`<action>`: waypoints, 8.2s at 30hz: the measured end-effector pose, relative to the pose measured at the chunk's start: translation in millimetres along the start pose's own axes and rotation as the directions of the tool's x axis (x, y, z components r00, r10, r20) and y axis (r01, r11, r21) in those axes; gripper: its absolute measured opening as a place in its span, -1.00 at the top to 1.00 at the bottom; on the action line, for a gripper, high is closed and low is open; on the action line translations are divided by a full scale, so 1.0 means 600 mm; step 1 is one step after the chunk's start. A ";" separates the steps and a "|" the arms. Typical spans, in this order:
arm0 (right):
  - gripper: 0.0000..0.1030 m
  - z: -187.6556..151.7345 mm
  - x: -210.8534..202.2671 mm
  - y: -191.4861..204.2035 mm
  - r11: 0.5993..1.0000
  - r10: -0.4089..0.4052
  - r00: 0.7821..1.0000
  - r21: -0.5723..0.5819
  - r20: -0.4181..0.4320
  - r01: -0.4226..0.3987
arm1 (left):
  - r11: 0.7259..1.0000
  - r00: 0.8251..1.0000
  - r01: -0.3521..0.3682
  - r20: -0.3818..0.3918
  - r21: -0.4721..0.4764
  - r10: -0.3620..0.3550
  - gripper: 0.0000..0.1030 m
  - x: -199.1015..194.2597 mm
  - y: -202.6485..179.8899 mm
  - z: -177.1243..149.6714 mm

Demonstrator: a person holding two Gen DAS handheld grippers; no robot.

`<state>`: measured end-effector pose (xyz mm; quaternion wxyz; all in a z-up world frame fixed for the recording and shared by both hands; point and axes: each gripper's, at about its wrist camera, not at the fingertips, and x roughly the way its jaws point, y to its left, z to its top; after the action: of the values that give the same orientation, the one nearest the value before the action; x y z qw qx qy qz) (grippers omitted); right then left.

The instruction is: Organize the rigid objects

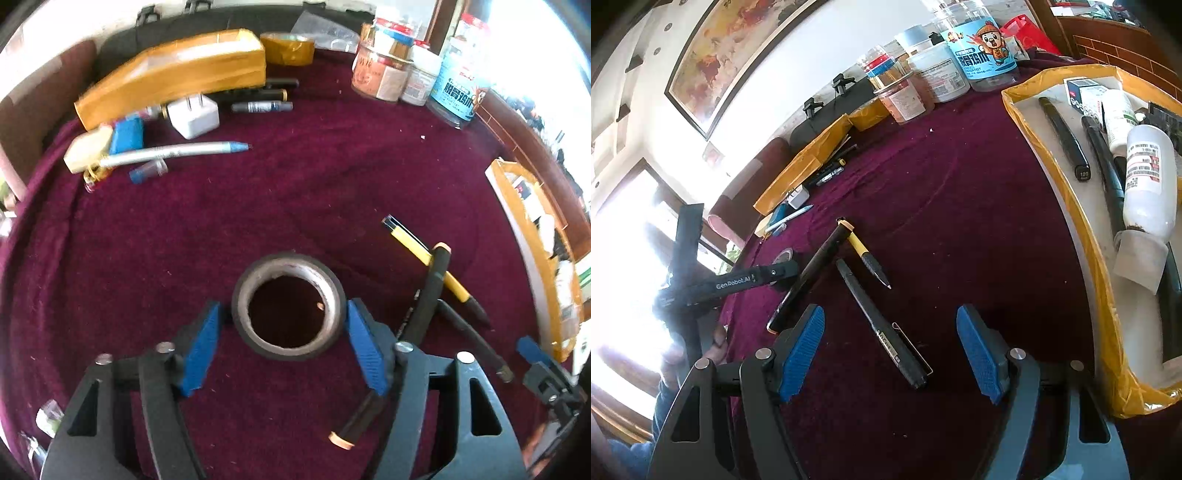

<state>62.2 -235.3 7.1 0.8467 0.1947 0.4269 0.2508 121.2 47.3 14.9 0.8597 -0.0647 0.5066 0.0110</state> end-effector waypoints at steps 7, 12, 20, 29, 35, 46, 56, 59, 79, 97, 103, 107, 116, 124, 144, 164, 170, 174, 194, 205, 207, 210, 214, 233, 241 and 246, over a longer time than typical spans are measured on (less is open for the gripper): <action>-0.35 0.000 0.020 0.038 0.983 -0.134 0.990 -0.128 -0.034 0.129 | 1.000 1.000 -0.011 0.025 0.005 0.011 -0.13 -0.004 0.002 -0.010; -0.07 -0.002 0.066 0.095 0.918 -0.266 0.960 -0.327 -0.084 0.226 | 1.000 1.000 -0.011 0.027 0.011 0.010 -0.13 -0.005 0.003 -0.013; 0.82 -0.035 0.095 0.155 0.802 -0.391 0.919 -0.506 -0.045 0.317 | 1.000 0.999 -0.013 0.034 0.018 0.012 -0.13 -0.006 0.002 -0.015; 0.82 -0.058 0.064 0.144 0.893 -0.280 0.957 -0.387 -0.077 0.230 | 1.000 0.996 0.014 0.091 0.005 -0.014 -0.13 -0.034 0.005 -0.017; 0.81 -0.062 0.067 0.149 0.880 -0.303 0.950 -0.405 -0.076 0.248 | 0.999 0.980 -0.007 0.200 0.042 -0.001 -0.13 -0.073 -0.010 -0.023; 0.81 -0.065 0.070 0.157 0.858 -0.334 0.940 -0.433 -0.066 0.275 | 0.991 0.931 -0.093 0.361 0.093 0.053 -0.14 -0.115 -0.036 -0.033; 0.82 -0.063 0.059 0.152 0.875 -0.314 0.947 -0.409 -0.069 0.260 | 0.984 0.905 -0.136 0.418 0.113 0.077 -0.14 -0.128 -0.050 -0.044; 0.82 -0.065 0.048 0.147 0.887 -0.300 0.951 -0.388 -0.070 0.251 | 0.982 0.896 -0.146 0.437 0.119 0.080 -0.14 -0.134 -0.054 -0.048; 0.81 -0.082 0.050 0.155 0.842 -0.375 0.925 -0.441 -0.063 0.311 | 0.975 0.873 -0.174 0.480 0.138 0.088 -0.14 -0.150 -0.066 -0.059; 0.82 -0.072 0.010 0.154 0.881 -0.314 0.949 -0.382 -0.034 0.278 | 0.973 0.864 -0.185 0.495 0.139 0.093 -0.14 -0.157 -0.068 -0.061; 0.82 -0.064 -0.001 0.150 0.888 -0.304 0.952 -0.368 -0.020 0.276 | 0.972 0.863 -0.186 0.496 0.140 0.094 -0.14 -0.157 -0.069 -0.062; 0.82 -0.062 -0.006 0.151 0.889 -0.303 0.953 -0.362 -0.011 0.279 | 0.973 0.861 -0.185 0.500 0.140 0.092 -0.14 -0.158 -0.069 -0.063; 0.82 -0.057 -0.014 0.151 0.896 -0.291 0.957 -0.352 -0.002 0.272 | 0.972 0.861 -0.185 0.501 0.142 0.091 -0.14 -0.158 -0.069 -0.064; 0.81 -0.076 0.011 0.149 0.888 -0.304 0.950 -0.382 -0.075 0.254 | 0.973 0.861 -0.186 0.501 0.140 0.092 -0.14 -0.157 -0.069 -0.065; 0.82 -0.084 0.032 0.147 0.860 -0.350 0.933 -0.423 -0.083 0.285 | 0.974 0.866 -0.181 0.492 0.137 0.092 -0.14 -0.151 -0.064 -0.065; 0.81 -0.003 -0.184 0.046 0.941 -0.275 0.947 -0.157 0.163 0.300 | 0.986 0.910 -0.061 0.415 0.153 -0.008 -0.14 -0.171 -0.081 -0.054; 0.81 0.022 -0.235 -0.017 0.939 -0.317 0.922 -0.060 0.221 0.338 | 0.966 0.931 0.055 0.336 0.252 -0.140 -0.13 -0.178 -0.165 -0.043; 0.81 0.037 -0.251 -0.055 0.934 -0.345 0.908 -0.010 0.237 0.357 | 0.944 0.937 0.150 0.263 0.295 -0.231 -0.13 -0.173 -0.228 -0.029; 0.81 0.109 -0.207 -0.161 0.928 -0.372 0.911 0.065 0.176 0.366 | 0.883 0.942 0.316 -0.006 0.347 -0.335 -0.13 -0.050 -0.478 0.050; 0.81 0.135 -0.172 -0.182 0.933 -0.361 0.925 0.060 0.120 0.356 | 0.892 0.950 0.304 -0.037 0.336 -0.310 -0.13 -0.003 -0.502 0.057; 0.81 0.136 -0.170 -0.184 0.933 -0.359 0.926 0.062 0.116 0.354 | 0.891 0.950 0.306 -0.044 0.334 -0.310 -0.13 0.003 -0.503 0.055; 0.81 0.134 -0.167 -0.185 0.929 -0.370 0.923 0.064 0.109 0.365 | 0.886 0.949 0.307 -0.048 0.347 -0.310 -0.13 0.006 -0.507 0.050; 0.81 0.132 -0.160 -0.191 0.926 -0.375 0.923 0.076 0.090 0.369 | 0.880 0.949 0.309 -0.057 0.359 -0.310 -0.13 0.008 -0.512 0.047; 0.77 0.079 -0.215 -0.109 0.934 -0.356 0.914 0.068 0.194 0.350 | 0.864 0.922 0.378 -0.052 0.334 -0.383 -0.18 -0.054 -0.448 0.012; 0.63 0.049 -0.178 -0.027 0.947 -0.309 0.935 -0.037 0.174 0.319 | 0.874 0.918 0.385 -0.026 0.296 -0.396 -0.19 -0.090 -0.363 -0.004; 0.62 0.026 -0.137 0.004 0.953 -0.279 0.951 -0.087 0.131 0.291 | 0.889 0.928 0.358 -0.005 0.284 -0.372 -0.19 -0.109 -0.294 -0.016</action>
<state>32.6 -283.8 68.3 0.9067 0.1004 0.3865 0.1362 96.3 -125.8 85.0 0.8591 -0.0363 0.4603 -0.2209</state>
